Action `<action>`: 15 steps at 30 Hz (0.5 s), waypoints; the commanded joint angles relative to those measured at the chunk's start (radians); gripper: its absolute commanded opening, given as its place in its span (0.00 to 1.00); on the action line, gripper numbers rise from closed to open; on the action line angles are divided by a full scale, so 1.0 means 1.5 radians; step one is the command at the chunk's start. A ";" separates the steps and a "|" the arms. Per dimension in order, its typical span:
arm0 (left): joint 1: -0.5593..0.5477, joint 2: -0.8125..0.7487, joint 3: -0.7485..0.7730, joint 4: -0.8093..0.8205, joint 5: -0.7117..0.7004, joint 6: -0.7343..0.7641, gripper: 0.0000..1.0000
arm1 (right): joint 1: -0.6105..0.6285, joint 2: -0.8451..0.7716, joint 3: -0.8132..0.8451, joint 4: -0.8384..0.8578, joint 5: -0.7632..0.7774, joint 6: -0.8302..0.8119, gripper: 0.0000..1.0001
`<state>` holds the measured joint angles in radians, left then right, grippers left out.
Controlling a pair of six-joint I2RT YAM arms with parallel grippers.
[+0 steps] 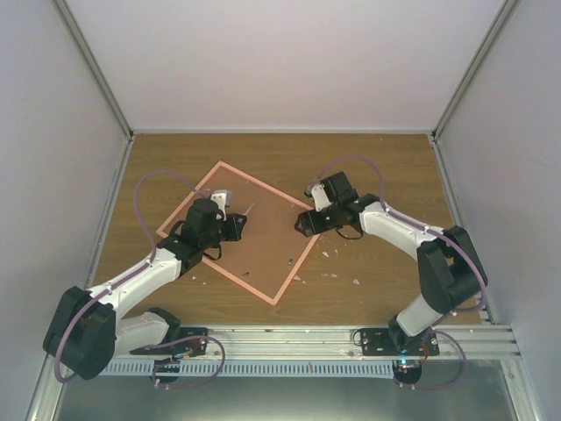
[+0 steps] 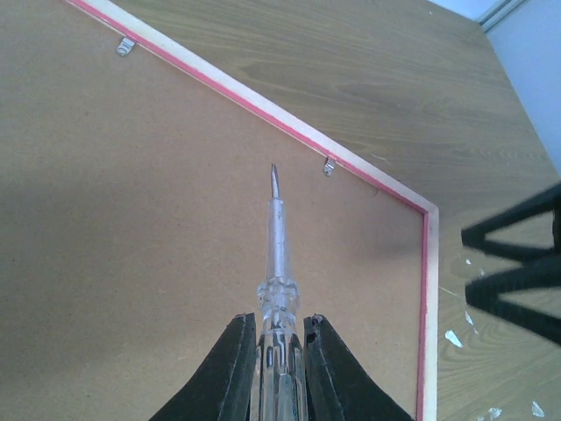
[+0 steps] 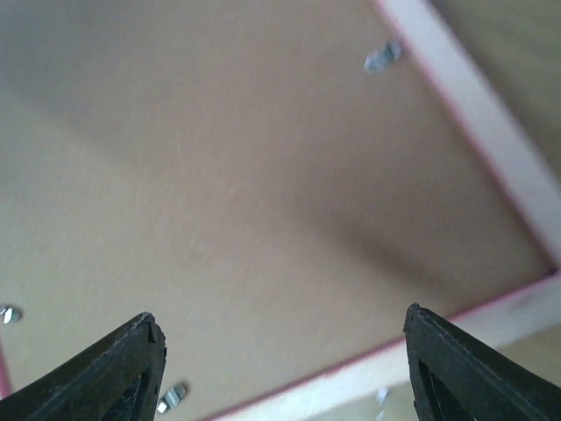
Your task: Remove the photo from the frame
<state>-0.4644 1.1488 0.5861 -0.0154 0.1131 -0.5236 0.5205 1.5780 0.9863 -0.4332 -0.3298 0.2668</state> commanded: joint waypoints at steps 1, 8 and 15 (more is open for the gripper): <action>0.005 -0.017 0.012 0.022 -0.003 0.017 0.00 | -0.018 0.062 0.072 -0.017 0.075 -0.112 0.75; 0.005 -0.036 0.009 0.015 0.015 0.039 0.00 | -0.060 0.184 0.179 0.008 0.040 -0.175 0.69; 0.005 -0.028 0.006 0.017 0.041 0.049 0.00 | -0.080 0.270 0.225 0.017 -0.003 -0.201 0.60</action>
<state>-0.4637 1.1099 0.5861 -0.0200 0.1448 -0.4767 0.4126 1.9236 1.2831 -0.4232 -0.2916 0.0162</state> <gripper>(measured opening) 0.134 0.629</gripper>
